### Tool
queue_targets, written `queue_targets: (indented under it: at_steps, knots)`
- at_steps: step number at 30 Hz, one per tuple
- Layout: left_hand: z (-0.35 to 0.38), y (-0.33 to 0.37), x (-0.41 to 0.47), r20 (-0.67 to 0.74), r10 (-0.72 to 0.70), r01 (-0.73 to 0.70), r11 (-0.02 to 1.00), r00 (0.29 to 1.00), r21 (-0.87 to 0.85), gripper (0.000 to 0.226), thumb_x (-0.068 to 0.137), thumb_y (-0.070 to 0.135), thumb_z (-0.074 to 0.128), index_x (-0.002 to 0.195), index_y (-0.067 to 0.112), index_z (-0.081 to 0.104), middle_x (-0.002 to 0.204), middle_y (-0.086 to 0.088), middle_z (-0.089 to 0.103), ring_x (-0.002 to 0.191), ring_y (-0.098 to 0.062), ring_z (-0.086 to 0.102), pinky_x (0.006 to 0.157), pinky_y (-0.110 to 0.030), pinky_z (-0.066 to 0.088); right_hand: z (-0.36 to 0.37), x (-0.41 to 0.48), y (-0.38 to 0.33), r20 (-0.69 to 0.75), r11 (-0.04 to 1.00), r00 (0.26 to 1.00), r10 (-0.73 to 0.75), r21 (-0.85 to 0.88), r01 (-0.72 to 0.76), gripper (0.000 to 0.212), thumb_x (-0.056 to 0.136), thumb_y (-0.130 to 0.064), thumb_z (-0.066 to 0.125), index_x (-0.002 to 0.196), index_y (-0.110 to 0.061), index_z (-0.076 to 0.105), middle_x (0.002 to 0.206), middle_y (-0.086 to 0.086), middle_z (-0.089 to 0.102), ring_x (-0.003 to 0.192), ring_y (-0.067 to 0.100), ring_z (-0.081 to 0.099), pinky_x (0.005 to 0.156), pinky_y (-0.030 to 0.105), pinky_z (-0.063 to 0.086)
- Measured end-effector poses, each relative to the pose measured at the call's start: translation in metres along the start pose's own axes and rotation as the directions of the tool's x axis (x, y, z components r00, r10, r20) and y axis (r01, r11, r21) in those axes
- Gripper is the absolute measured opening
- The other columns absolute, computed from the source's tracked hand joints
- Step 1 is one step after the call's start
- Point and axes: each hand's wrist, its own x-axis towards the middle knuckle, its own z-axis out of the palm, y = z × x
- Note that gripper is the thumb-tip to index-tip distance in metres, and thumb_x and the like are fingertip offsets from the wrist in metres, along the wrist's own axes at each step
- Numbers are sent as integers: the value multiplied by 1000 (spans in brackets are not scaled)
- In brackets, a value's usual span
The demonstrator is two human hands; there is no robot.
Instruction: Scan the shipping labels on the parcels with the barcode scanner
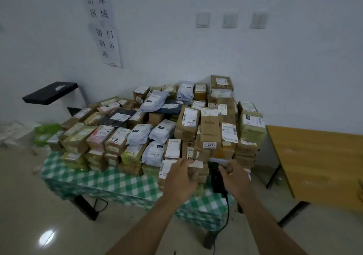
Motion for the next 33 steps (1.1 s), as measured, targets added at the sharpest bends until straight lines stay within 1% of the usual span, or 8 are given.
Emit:
queue_targets:
  at_steps: [6,11,15,18,20,23,28,33]
  knots:
    - [36,-26,47,196,-107,83,988,975,127,57,100,38,61,153,25,44,160,5,37,147,-19,31,119,-35,31,56,56,79,202,948,928,313,-116,-295,26,102,-35,64,97,-15,48,73,-3,49,62,12,49,66,44,52]
    - [72,-47,72,282,-208,136,958,937,254,72,97,48,59,159,25,32,169,2,22,157,-27,15,125,-43,26,85,88,106,413,896,799,438,-125,-426,75,102,-45,60,155,-3,28,143,18,56,116,34,65,94,41,55]
    - [89,-57,74,287,-218,154,961,933,231,58,98,42,59,150,20,44,160,-1,33,151,-29,28,123,-40,28,114,114,140,466,884,751,468,-244,-399,93,103,-52,55,163,-1,6,149,20,51,123,35,62,102,45,54]
    - [92,-58,73,283,-222,173,967,933,188,50,99,37,62,143,16,52,155,-1,39,143,-24,36,115,-29,28,114,114,137,461,886,763,454,-322,-333,75,107,-44,51,156,6,25,137,22,59,118,35,62,94,40,52]
    - [91,-59,72,278,-220,177,969,935,170,49,100,35,62,144,16,52,156,-1,38,143,-22,35,114,-27,27,108,114,131,440,903,802,404,-333,-272,43,107,-40,52,116,1,57,100,14,64,93,29,62,83,38,53]
    - [91,-62,72,276,-221,180,970,935,165,46,97,31,65,140,17,54,156,1,36,144,-20,34,114,-26,28,92,113,120,424,927,837,347,-292,-236,44,107,-35,54,72,-11,46,74,5,52,69,20,53,63,31,44]
    - [97,-63,73,252,-284,262,958,925,119,56,94,32,69,146,19,51,160,2,32,147,-21,32,121,-34,30,58,95,105,471,959,838,274,-201,-201,42,105,-35,59,69,-15,51,59,3,48,49,14,44,43,20,30]
    - [102,-67,75,221,-277,266,961,935,77,51,94,32,70,142,21,56,158,3,36,146,-18,34,120,-33,31,31,53,104,535,970,809,244,-120,-213,15,98,-35,69,92,-24,61,82,0,71,66,9,61,56,19,42]
